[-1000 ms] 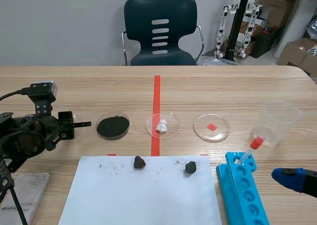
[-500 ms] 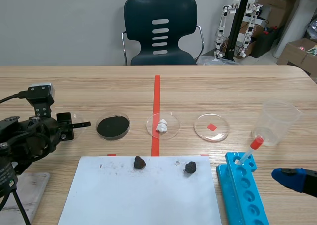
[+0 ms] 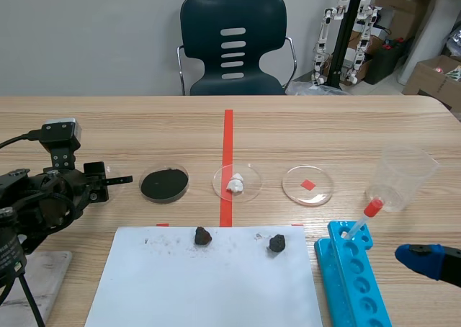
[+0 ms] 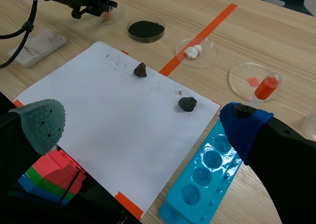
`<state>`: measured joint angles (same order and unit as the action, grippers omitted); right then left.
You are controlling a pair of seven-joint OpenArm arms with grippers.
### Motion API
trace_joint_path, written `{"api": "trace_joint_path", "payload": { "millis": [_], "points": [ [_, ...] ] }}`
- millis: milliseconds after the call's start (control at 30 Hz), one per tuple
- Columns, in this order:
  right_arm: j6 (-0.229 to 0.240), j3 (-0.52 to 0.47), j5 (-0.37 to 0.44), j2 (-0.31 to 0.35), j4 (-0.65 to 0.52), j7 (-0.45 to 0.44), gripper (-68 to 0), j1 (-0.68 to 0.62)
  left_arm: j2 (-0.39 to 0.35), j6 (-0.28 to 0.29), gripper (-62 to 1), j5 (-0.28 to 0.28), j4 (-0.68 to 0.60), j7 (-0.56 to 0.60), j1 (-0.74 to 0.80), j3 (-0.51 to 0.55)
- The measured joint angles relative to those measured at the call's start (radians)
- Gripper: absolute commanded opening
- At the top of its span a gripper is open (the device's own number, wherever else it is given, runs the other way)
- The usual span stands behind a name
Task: Put the mineral in the empty petri dish
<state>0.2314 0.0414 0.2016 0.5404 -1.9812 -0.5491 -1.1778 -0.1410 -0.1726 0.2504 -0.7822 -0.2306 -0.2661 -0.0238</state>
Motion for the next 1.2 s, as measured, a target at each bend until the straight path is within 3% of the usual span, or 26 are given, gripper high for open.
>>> {"api": "trace_joint_path", "payload": {
  "millis": [733, 1067, 1200],
  "points": [
    [0.0, 0.0, 0.0, 0.0, 0.0, 0.0, 0.4, 0.0, 0.0, 0.0, -54.8, -0.007, 0.072, 0.015, -0.036, 0.0],
    [0.0, 0.0, 0.0, 0.0, 0.0, 0.0, 0.4, 0.0, 0.0, 0.0, -34.5, -0.007, 0.072, 0.015, -0.036, 0.0],
    [0.0, 0.0, 0.0, 0.0, 0.0, 0.0, 0.4, 0.0, 0.0, 0.0, -23.1, -0.007, 0.072, 0.015, -0.036, 0.0]
  ]
}}
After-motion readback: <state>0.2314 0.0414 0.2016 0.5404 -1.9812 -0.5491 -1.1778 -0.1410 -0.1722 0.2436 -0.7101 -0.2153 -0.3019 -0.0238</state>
